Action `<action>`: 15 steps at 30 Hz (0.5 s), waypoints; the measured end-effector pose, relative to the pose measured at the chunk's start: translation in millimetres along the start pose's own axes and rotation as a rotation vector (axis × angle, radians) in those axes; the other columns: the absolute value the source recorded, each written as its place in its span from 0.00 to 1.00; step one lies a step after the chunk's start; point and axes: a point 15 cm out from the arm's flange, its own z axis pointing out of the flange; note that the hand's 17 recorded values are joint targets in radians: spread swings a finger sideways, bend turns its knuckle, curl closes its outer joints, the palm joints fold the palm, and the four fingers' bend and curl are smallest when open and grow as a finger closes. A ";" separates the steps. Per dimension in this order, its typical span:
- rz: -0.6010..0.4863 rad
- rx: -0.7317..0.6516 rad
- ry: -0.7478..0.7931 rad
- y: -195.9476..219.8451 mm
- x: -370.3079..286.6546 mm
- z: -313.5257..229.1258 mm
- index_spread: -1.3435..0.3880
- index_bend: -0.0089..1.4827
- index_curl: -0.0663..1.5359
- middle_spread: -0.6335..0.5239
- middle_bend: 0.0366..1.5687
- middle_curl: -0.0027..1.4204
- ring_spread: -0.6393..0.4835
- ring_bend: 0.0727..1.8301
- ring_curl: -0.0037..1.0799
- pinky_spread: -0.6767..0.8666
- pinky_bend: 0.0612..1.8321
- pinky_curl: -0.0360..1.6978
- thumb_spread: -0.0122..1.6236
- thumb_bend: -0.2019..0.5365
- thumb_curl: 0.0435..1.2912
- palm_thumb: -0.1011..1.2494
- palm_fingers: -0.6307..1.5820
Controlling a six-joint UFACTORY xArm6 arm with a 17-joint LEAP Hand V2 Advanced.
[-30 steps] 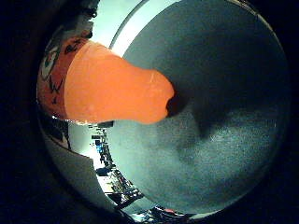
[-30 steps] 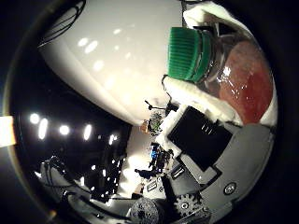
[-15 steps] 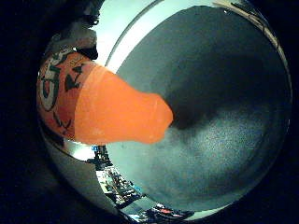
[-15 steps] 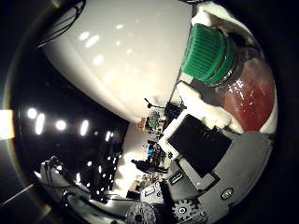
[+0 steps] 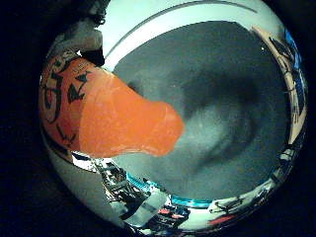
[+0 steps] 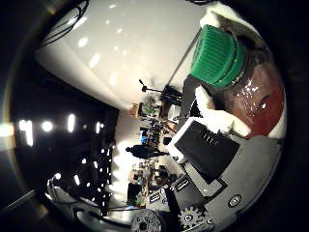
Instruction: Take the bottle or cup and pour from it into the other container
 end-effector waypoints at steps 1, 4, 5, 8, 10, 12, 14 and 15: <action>-0.004 -0.015 0.022 -0.2 -9.9 2.5 0.60 0.78 0.75 0.32 0.81 0.81 0.33 0.77 0.87 0.31 0.80 0.49 0.18 0.25 0.74 0.97 0.69; -0.020 -0.044 0.094 -2.2 -37.1 7.8 0.60 0.78 0.75 0.32 0.81 0.81 0.33 0.76 0.87 0.31 0.78 0.51 0.17 0.25 0.74 0.96 0.70; -0.028 -0.053 0.116 -3.2 -45.8 10.4 0.60 0.78 0.75 0.32 0.81 0.81 0.33 0.76 0.87 0.31 0.78 0.51 0.17 0.25 0.75 0.97 0.70; -0.042 -0.084 0.203 -4.1 -67.4 19.3 0.60 0.77 0.75 0.33 0.81 0.81 0.33 0.76 0.88 0.30 0.77 0.52 0.16 0.25 0.75 0.97 0.70; -0.042 -0.114 0.259 -2.0 -77.5 26.8 0.60 0.77 0.75 0.33 0.80 0.81 0.33 0.76 0.88 0.30 0.76 0.53 0.16 0.25 0.75 0.96 0.70; -0.050 -0.157 0.311 0.5 -86.8 39.4 0.60 0.77 0.75 0.33 0.80 0.81 0.33 0.76 0.88 0.30 0.76 0.54 0.15 0.25 0.75 0.96 0.70; -0.067 -0.204 0.359 2.6 -96.6 54.9 0.60 0.77 0.75 0.33 0.80 0.81 0.33 0.75 0.88 0.30 0.75 0.54 0.15 0.25 0.75 0.96 0.71; -0.079 -0.230 0.383 3.8 -101.8 64.4 0.60 0.76 0.75 0.33 0.80 0.81 0.33 0.75 0.88 0.30 0.75 0.55 0.15 0.25 0.75 0.96 0.71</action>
